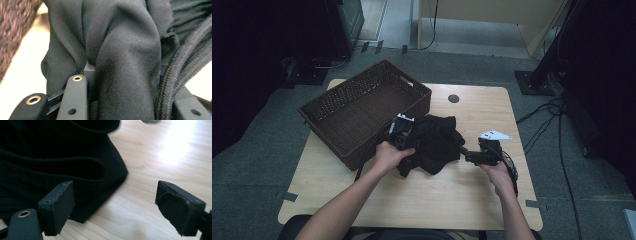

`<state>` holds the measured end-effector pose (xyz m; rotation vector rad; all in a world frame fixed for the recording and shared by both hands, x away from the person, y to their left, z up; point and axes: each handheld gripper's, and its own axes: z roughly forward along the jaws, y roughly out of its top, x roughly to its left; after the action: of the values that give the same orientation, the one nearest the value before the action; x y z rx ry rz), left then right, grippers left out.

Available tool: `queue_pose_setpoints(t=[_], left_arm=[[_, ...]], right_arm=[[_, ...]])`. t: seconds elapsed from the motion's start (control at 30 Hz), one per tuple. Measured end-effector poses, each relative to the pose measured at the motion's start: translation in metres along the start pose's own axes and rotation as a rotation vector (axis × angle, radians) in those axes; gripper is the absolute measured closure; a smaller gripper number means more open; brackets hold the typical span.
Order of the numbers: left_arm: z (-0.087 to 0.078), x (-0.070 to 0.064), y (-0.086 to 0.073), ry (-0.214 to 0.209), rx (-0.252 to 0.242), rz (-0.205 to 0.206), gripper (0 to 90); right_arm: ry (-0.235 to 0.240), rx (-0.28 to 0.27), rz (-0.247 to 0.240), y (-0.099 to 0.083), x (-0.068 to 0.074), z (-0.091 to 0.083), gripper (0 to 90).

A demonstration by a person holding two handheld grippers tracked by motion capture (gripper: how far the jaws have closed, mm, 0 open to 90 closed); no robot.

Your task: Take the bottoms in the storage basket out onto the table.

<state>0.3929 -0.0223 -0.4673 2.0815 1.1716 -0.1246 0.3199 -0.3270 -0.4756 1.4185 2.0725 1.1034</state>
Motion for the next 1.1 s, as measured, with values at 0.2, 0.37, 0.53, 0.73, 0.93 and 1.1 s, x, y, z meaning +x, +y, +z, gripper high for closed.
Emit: queue_pose_setpoints(t=[0.2,0.37,0.53,0.73,0.93,1.1], left_arm=[[0.001,0.000,-0.004,0.009,0.002,0.043,54.2],[-0.001,0.005,-0.004,0.002,0.016,0.035,41.2],[-0.009,0.002,-0.003,0.018,0.009,0.068,35.6],[-0.025,-0.004,0.002,0.033,0.008,0.120,34.9],[-0.036,-0.007,0.006,0.031,0.024,0.136,35.4],[-0.050,-0.007,0.012,0.005,0.019,0.123,35.8]], right_arm=[[0.051,0.000,-0.054,0.001,0.018,0.008,14.8],[0.042,0.001,-0.067,0.000,0.023,0.011,15.0],[0.051,-0.021,-0.059,0.002,0.024,0.008,15.3],[0.058,0.026,-0.054,-0.002,0.024,0.017,15.1],[0.056,0.062,-0.075,-0.006,0.026,0.023,15.0],[0.057,0.075,-0.084,-0.008,0.027,0.027,14.6]])
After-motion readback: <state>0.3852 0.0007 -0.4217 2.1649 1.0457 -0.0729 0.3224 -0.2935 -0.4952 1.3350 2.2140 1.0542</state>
